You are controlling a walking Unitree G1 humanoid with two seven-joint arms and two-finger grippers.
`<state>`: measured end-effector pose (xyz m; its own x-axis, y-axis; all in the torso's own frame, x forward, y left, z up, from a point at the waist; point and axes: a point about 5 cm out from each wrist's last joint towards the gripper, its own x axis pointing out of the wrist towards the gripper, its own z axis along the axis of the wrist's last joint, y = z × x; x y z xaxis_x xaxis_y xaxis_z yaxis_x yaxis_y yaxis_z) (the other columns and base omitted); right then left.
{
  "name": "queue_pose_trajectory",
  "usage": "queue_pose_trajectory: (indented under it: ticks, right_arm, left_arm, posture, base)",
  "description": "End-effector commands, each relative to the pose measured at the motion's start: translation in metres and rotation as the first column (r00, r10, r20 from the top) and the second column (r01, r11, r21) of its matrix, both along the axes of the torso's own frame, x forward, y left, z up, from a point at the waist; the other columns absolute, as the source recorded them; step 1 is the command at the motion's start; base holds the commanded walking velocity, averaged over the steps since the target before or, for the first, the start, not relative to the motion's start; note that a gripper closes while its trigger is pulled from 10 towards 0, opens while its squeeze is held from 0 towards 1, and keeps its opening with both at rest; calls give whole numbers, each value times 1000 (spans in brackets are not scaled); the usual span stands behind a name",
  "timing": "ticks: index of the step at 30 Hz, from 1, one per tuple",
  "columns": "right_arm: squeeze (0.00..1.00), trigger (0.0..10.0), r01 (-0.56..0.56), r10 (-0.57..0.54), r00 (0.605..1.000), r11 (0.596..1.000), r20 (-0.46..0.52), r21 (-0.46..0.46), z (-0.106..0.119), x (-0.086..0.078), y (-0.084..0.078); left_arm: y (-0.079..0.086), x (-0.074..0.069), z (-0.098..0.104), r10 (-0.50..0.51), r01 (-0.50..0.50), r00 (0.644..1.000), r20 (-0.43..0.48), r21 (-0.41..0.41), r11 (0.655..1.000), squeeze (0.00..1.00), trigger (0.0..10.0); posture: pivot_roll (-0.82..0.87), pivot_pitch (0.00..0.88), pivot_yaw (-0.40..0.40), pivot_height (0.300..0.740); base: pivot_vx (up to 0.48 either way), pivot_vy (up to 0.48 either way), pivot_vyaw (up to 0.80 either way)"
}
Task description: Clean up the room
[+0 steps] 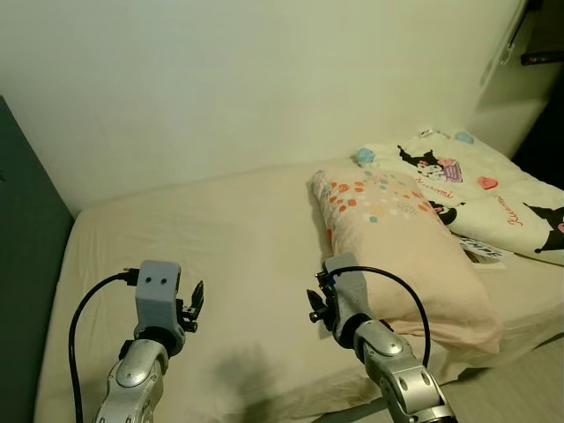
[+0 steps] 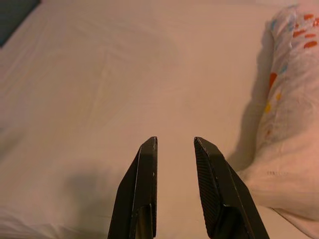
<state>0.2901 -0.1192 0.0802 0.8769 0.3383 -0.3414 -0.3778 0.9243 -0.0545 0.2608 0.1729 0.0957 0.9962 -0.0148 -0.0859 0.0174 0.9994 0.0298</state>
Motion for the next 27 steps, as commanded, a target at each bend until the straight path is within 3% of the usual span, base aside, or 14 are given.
queue_pose_trajectory:
  ticks: [1, 8, 12, 17, 27]
  right_arm:
    - [0, 10000, 12, -13, 1000, 1000, 11, 16, 3, 2, 0]
    - [0, 10000, 5, -5, 1000, 1000, 5, 4, 1, 1, 0]
    - [0, 10000, 1, -1, 1000, 1000, -3, -4, 0, 0, 0]
    - [0, 10000, 2, -2, 1000, 1000, -8, -20, -1, -1, 0]
    - [0, 10000, 29, -29, 999, 1000, -17, 2, -2, -1, -1]
  left_arm:
    - [3, -1, -3, 4, -4, 1000, -16, 24, 1000, 0, 10000]
    - [0, 0, -3, -2, 3, 1000, -17, 21, 1000, 0, 10000]
    - [0, 0, -3, -6, 7, 1000, -18, 23, 1000, 0, 10000]
    - [0, 0, -4, -5, 6, 1000, -25, 33, 999, 0, 10000]
    - [3, 0, -5, 5, -4, 999, -31, 41, 999, 0, 10000]
  posture:
    - [-68, 46, -13, 740]
    - [-69, 46, -11, 740]
    - [-69, 49, -9, 740]
    - [-70, 52, -8, 740]
    - [-69, 57, -3, 740]
  base:
    - [0, 0, 0]
    - [0, -238, 0]
    - [0, -424, 109]
    - [0, -474, 785]
    - [0, -480, 0]
